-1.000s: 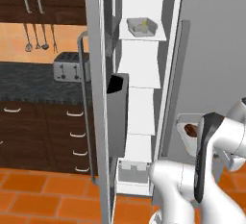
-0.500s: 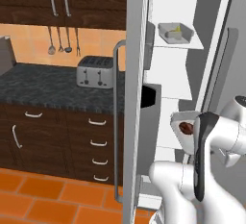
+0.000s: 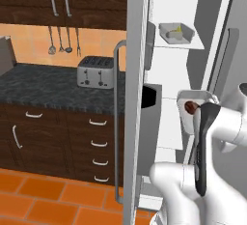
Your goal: Take the meat container that has the chicken drumstick and place it on the second highest rack of the freezer. Then take the vegetable container that has the potato and lemon wedge and place it on the highest rack of the freezer.
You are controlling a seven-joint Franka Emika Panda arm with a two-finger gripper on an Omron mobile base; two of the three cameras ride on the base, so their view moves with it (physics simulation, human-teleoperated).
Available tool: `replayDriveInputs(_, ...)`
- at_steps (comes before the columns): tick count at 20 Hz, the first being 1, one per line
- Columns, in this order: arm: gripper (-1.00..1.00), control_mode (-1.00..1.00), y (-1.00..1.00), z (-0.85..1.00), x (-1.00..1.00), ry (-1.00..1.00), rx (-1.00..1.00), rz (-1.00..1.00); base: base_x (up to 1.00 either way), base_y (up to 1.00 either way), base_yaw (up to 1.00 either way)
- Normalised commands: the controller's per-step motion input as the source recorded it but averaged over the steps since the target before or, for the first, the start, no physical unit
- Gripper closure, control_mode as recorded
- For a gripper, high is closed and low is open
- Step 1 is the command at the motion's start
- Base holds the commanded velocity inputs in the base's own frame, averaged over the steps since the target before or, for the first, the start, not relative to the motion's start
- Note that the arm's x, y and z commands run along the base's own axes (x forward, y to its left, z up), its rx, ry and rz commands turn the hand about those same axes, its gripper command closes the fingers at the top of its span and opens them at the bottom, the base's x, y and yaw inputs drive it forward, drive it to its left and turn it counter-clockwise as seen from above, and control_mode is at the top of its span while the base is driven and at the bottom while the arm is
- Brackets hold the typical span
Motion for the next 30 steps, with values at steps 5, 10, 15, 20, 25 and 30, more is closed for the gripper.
replayDriveInputs(5, 1.00, -1.00, -0.13, 0.36, 0.22, -0.13, 0.04, -0.13, 0.00, 0.00, 0.00)
replayDriveInputs(10, 1.00, -1.00, 0.00, 0.09, 0.89, -0.13, 0.00, 0.00, 0.00, 0.00, 0.00)
replayDriveInputs(15, 1.00, -1.00, 0.00, -0.10, 1.00, 0.05, 0.00, 0.00, 0.00, 0.00, 0.00)
replayDriveInputs(20, 1.00, -1.00, -0.16, 0.00, 0.95, 0.06, 0.03, 0.00, 0.00, 0.00, 0.00)
replayDriveInputs(25, 1.00, -1.00, -0.27, -0.05, 0.86, 0.03, 0.01, 0.00, 0.00, 0.00, 0.00)
replayDriveInputs(30, 1.00, -1.00, -0.22, -0.42, 0.89, 0.04, -0.01, 0.00, 0.00, 0.00, 0.00)
